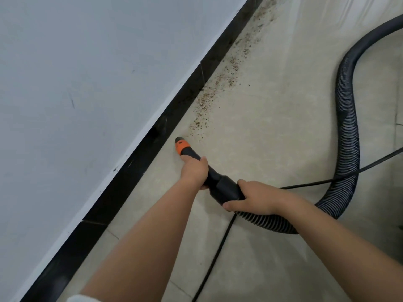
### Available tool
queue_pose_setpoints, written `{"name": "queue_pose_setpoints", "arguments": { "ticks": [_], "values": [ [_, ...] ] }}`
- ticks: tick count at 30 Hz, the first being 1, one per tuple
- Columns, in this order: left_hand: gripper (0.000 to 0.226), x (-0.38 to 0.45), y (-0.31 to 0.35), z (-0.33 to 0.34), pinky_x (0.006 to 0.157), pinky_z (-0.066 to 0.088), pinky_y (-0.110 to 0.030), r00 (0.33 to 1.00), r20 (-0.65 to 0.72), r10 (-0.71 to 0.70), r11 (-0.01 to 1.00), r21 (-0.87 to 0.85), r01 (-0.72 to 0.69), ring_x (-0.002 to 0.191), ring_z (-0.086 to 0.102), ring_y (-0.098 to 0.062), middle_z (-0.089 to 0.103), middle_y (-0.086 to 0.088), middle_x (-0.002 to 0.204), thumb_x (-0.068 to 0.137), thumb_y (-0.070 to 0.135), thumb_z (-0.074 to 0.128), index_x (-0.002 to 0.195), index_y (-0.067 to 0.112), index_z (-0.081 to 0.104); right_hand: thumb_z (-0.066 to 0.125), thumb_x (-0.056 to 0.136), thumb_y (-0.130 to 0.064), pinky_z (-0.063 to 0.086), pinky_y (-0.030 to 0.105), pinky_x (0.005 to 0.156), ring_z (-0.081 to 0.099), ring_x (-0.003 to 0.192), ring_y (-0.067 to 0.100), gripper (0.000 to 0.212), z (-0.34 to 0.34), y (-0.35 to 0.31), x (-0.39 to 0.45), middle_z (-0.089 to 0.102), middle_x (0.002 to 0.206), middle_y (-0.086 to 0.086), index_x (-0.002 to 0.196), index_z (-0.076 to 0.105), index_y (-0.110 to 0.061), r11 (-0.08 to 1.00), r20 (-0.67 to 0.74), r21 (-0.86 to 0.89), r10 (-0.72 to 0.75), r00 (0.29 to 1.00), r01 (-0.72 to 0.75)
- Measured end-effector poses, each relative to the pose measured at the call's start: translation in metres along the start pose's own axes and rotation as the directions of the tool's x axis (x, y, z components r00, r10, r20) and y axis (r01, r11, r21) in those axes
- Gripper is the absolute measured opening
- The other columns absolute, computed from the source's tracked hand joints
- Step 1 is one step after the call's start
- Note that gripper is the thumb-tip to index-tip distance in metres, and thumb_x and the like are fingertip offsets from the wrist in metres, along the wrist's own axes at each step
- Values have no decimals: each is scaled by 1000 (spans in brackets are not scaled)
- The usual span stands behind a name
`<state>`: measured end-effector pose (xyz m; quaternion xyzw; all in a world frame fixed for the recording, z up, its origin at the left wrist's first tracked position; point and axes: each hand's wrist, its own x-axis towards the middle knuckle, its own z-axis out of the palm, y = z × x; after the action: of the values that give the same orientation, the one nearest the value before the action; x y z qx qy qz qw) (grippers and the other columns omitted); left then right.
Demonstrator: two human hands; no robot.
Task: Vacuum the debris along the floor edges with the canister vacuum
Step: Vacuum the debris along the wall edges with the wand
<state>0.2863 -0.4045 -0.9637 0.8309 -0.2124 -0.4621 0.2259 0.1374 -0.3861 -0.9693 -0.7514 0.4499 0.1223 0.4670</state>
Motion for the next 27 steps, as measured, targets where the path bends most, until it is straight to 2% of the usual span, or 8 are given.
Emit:
{"name": "queue_pose_setpoints", "arguments": {
  "ticks": [3,7,11,14,16,21,27],
  "values": [
    [65,-14,1,12,75,50,-42,996,23,83,997,-9,-83,115,47,-36,39,-17,136,99,27,36,148,16,-5,56,84,-54,39,19,61,50,73,6,42,-10,8,-13,49,83,-9,102,44,-19,999,2,5,40,999,-40],
    [70,-28,6,30,79,53,-42,986,100,137,985,-118,-125,102,50,-32,42,-15,133,97,26,39,148,19,-9,56,83,-53,44,21,72,56,81,9,37,-28,21,-36,57,90,-8,101,48,-22,995,3,2,95,995,-95],
    [72,-39,16,44,84,53,-43,979,157,130,977,-189,-100,107,51,-35,44,-13,130,97,25,40,148,19,-10,56,83,-52,46,23,77,60,86,10,37,-36,31,-53,61,94,-7,104,53,-21,988,-53,26,155,987,-154],
    [70,-39,22,46,80,50,-38,976,171,132,977,-187,-100,101,51,-32,46,-13,122,97,25,40,148,16,-8,53,84,-54,46,23,76,61,86,11,42,-36,31,-55,64,94,-4,103,56,-17,983,-139,62,179,974,-172],
    [72,-33,25,42,79,44,-34,974,175,144,982,-143,-119,110,50,-33,44,-15,131,98,27,37,147,15,-13,52,86,-54,45,23,74,61,85,11,43,-34,25,-51,65,94,-2,102,57,-15,983,-186,84,174,967,-161],
    [73,-2,29,17,86,48,-40,987,93,133,982,-148,-119,116,49,-35,42,-16,137,98,28,38,147,17,-15,52,88,-50,44,20,69,58,79,8,37,-31,0,-16,62,90,-4,100,57,-16,981,-185,167,127,974,-96],
    [70,28,23,-13,87,51,-45,994,11,111,975,-197,-107,114,50,-37,44,-17,133,97,28,39,149,21,-7,53,85,-54,47,29,80,60,90,17,45,-24,-23,21,63,101,3,104,55,-14,988,-159,144,70,985,-47]
  ]
}}
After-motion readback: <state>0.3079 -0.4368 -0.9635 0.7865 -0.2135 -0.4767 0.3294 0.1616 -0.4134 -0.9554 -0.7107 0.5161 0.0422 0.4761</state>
